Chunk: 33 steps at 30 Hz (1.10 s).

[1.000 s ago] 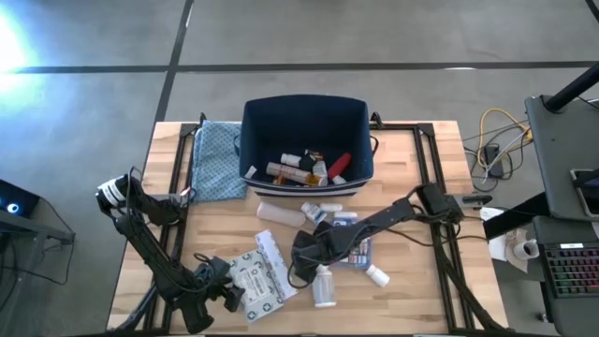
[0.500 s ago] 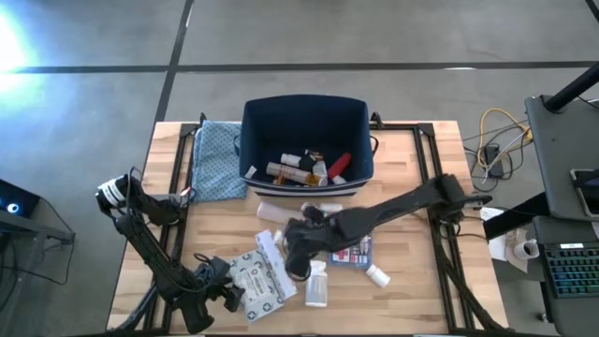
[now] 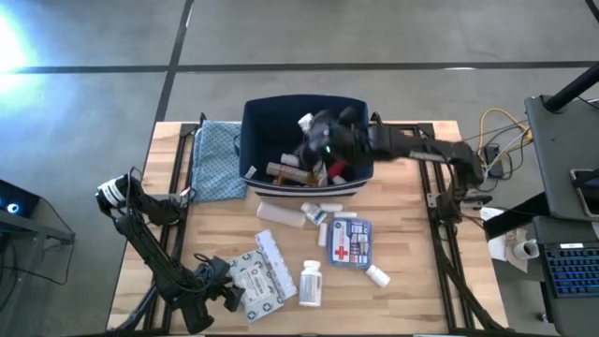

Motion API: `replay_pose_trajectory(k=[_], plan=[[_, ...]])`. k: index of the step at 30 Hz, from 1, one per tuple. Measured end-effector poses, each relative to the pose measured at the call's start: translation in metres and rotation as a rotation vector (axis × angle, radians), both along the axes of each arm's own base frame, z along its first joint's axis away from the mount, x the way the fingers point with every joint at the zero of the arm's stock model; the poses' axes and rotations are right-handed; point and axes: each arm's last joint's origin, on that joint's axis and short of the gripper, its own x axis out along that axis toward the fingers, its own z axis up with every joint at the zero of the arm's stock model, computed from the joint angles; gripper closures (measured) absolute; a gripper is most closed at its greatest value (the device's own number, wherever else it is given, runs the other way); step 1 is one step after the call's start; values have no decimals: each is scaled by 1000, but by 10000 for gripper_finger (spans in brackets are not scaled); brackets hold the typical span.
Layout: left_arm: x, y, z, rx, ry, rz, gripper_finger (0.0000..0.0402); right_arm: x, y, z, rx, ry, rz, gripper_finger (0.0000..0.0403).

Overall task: Pick & place medical supplies in basket/bin
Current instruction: Put the white pill bottle into the blue bin

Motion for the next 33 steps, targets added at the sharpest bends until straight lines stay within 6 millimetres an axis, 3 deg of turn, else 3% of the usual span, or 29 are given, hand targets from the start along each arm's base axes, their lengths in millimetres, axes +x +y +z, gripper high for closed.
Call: replay_pose_trajectory(k=[3, 5, 9, 13, 17, 22, 27, 33], plan=[[0, 0, 0, 5, 0, -8, 107, -4, -32, -22, 83, 90, -76, 175], [0, 0, 0, 7, -1, -14, 107, -6, -42, -36, 170, 119, -101, 141], [0, -1, 0, 4, -3, -15, 107, -3, -30, -52, 208, 161, -49, 79], [0, -1, 0, 3, -4, -15, 107, 0, 7, -49, 86, 195, 39, 37], [0, -1, 0, 3, -4, -15, 107, -11, 57, -42, 33, 282, 196, 25], [0, -1, 0, 4, -4, -15, 107, -46, 118, -51, 184, 397, 185, 24], [1, 0, 1, 17, -26, -7, 107, -86, 181, -64, 287, 367, 66, 24], [1, 0, 1, 30, -44, 0, 107, -125, 233, -103, 449, 462, -5, 23]])
